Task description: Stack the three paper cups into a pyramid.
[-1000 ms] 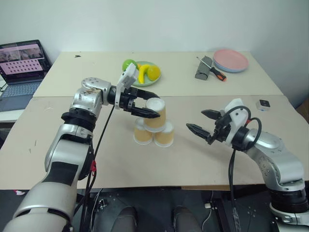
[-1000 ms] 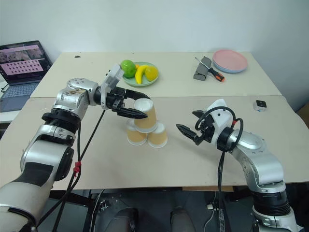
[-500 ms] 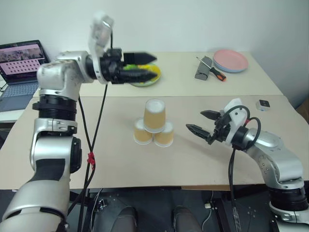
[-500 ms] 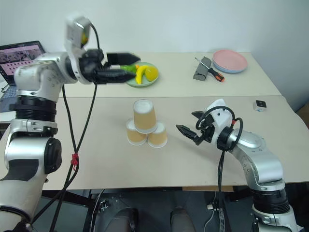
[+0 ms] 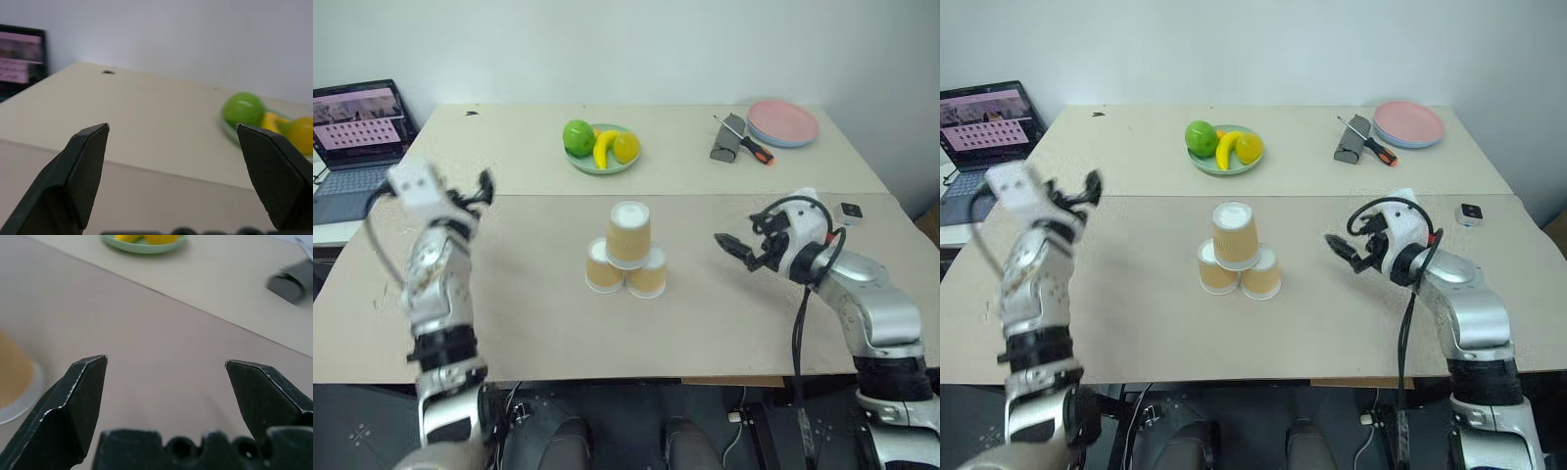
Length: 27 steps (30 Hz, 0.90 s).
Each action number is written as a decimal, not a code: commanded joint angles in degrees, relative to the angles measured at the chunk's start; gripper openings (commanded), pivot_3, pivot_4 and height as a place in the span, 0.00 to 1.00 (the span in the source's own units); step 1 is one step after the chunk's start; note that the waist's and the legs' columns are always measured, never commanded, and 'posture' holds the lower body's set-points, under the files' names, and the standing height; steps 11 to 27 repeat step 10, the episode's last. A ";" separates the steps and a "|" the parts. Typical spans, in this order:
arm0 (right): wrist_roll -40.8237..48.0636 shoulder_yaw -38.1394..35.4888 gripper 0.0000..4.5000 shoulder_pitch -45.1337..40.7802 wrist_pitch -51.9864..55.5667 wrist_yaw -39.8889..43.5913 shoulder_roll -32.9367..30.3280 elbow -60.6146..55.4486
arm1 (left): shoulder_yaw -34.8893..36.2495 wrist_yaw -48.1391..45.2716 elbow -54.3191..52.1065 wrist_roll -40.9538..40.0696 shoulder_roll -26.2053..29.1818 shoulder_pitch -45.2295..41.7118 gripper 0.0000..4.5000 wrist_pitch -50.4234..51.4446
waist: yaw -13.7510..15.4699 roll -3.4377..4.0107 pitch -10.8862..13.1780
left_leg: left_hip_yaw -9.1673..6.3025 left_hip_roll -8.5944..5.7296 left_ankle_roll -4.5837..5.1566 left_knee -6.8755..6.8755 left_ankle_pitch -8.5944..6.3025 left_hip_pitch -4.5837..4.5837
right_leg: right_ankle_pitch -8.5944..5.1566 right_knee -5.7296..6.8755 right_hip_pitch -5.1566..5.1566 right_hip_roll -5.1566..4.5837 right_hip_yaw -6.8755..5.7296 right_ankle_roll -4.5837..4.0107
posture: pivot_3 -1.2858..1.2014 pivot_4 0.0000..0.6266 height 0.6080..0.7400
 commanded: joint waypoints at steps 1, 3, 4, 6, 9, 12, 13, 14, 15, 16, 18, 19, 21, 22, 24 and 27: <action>-5.37 -1.91 1.00 -2.74 -4.71 -6.76 0.59 6.29 | 2.00 2.57 -5.39 1.45 0.71 6.67 0.99 -3.77 | 0.11 0.00 0.00 | 0.01 0.00 0.00 0.00 0.00 0.02 | 0.00 0.01 0.01 -0.01 0.00 0.00 | 0.52 0.24 1.00; -6.81 -1.85 1.00 -3.97 -7.19 -8.60 1.83 9.86 | 2.74 2.52 -5.49 0.72 0.56 9.73 0.99 -5.23 | 0.36 0.01 -0.01 | 0.01 -0.01 -0.01 -0.01 0.01 0.08 | 0.00 0.02 0.07 0.01 0.00 -0.01 | 0.52 0.24 1.00; -6.85 -2.26 1.00 -4.55 -8.45 -9.19 2.65 11.35 | 2.94 2.46 -5.46 0.31 0.45 10.86 0.99 -5.99 | 0.37 0.01 -0.01 | 0.02 -0.01 -0.01 -0.01 0.01 0.11 | 0.01 0.01 0.10 0.01 -0.01 -0.01 | 0.52 0.24 1.00; -7.44 -2.63 1.00 -5.07 -11.12 -10.10 3.68 13.90 | 3.44 2.68 -5.42 -0.52 0.04 12.40 0.99 -7.13 | 0.56 0.01 -0.01 | 0.02 -0.01 -0.02 0.00 0.01 0.14 | 0.01 0.00 0.16 0.01 -0.01 -0.02 | 0.52 0.24 1.00; -7.87 -3.86 1.00 -4.67 -15.14 -11.46 5.08 17.91 | 3.82 3.57 -4.28 -0.28 -0.02 14.02 0.99 -8.81 | 0.91 0.00 -0.01 | 0.03 -0.02 -0.02 -0.01 0.01 0.13 | 0.01 -0.04 0.17 0.01 -0.02 -0.02 | 0.52 0.24 1.00; -7.81 -4.21 1.00 -4.48 -16.08 -11.74 5.29 19.05 | 3.98 3.87 -4.71 -0.50 -0.21 14.52 0.99 -9.32 | 0.91 0.00 -0.01 | 0.04 -0.02 -0.02 -0.01 0.00 0.13 | 0.01 -0.05 0.17 0.00 -0.02 -0.01 | 0.52 0.24 1.00; -7.81 -4.21 1.00 -4.48 -16.08 -11.74 5.29 19.05 | 3.98 3.87 -4.71 -0.50 -0.21 14.52 0.99 -9.32 | 0.91 0.00 -0.01 | 0.04 -0.02 -0.02 -0.01 0.00 0.13 | 0.01 -0.05 0.17 0.00 -0.02 -0.01 | 0.52 0.24 1.00; -7.81 -4.21 1.00 -4.48 -16.08 -11.74 5.29 19.05 | 3.98 3.87 -4.71 -0.50 -0.21 14.52 0.99 -9.32 | 0.91 0.00 -0.01 | 0.04 -0.02 -0.02 -0.01 0.00 0.13 | 0.01 -0.05 0.17 0.00 -0.02 -0.01 | 0.52 0.24 1.00; -7.81 -4.21 1.00 -4.48 -16.08 -11.74 5.29 19.05 | 3.98 3.87 -4.71 -0.50 -0.21 14.52 0.99 -9.32 | 0.91 0.00 -0.01 | 0.04 -0.02 -0.02 -0.01 0.00 0.13 | 0.01 -0.05 0.17 0.00 -0.02 -0.01 | 0.52 0.24 1.00; -7.81 -4.21 1.00 -4.48 -16.08 -11.74 5.29 19.05 | 3.98 3.87 -4.71 -0.50 -0.21 14.52 0.99 -9.32 | 0.91 0.00 -0.01 | 0.04 -0.02 -0.02 -0.01 0.00 0.13 | 0.01 -0.05 0.17 0.00 -0.02 -0.01 | 0.52 0.24 1.00; -7.81 -4.21 1.00 -4.48 -16.08 -11.74 5.29 19.05 | 3.98 3.87 -4.71 -0.50 -0.21 14.52 0.99 -9.32 | 0.91 0.00 -0.01 | 0.04 -0.02 -0.02 -0.01 0.00 0.13 | 0.01 -0.05 0.17 0.00 -0.02 -0.01 | 0.52 0.24 1.00; -7.81 -4.21 1.00 -4.48 -16.08 -11.74 5.29 19.05 | 3.98 3.87 -4.71 -0.50 -0.21 14.52 0.99 -9.32 | 0.91 0.00 -0.01 | 0.04 -0.02 -0.02 -0.01 0.00 0.13 | 0.01 -0.05 0.17 0.00 -0.02 -0.01 | 0.52 0.24 1.00; -7.81 -4.21 1.00 -4.48 -16.08 -11.74 5.29 19.05 | 3.98 3.87 -4.71 -0.50 -0.21 14.52 0.99 -9.32 | 0.91 0.00 -0.01 | 0.04 -0.02 -0.02 -0.01 0.00 0.13 | 0.01 -0.05 0.17 0.00 -0.02 -0.01 | 0.52 0.24 1.00; -7.81 -4.21 1.00 -4.48 -16.08 -11.74 5.29 19.05 | 3.98 3.87 -4.71 -0.50 -0.21 14.52 0.99 -9.32 | 0.91 0.00 -0.01 | 0.04 -0.02 -0.02 -0.01 0.00 0.13 | 0.01 -0.05 0.17 0.00 -0.02 -0.01 | 0.52 0.24 1.00; -7.81 -4.21 1.00 -4.48 -16.08 -11.74 5.29 19.05 | 3.98 3.87 -4.71 -0.50 -0.21 14.52 0.99 -9.32 | 0.91 0.00 -0.01 | 0.04 -0.02 -0.02 -0.01 0.00 0.13 | 0.01 -0.05 0.17 0.00 -0.02 -0.01 | 0.52 0.24 1.00; -7.81 -4.21 1.00 -4.48 -16.08 -11.74 5.29 19.05 | 3.98 3.87 -4.71 -0.50 -0.21 14.52 0.99 -9.32 | 0.91 0.00 -0.01 | 0.04 -0.02 -0.02 -0.01 0.00 0.13 | 0.01 -0.05 0.17 0.00 -0.02 -0.01 | 0.52 0.24 1.00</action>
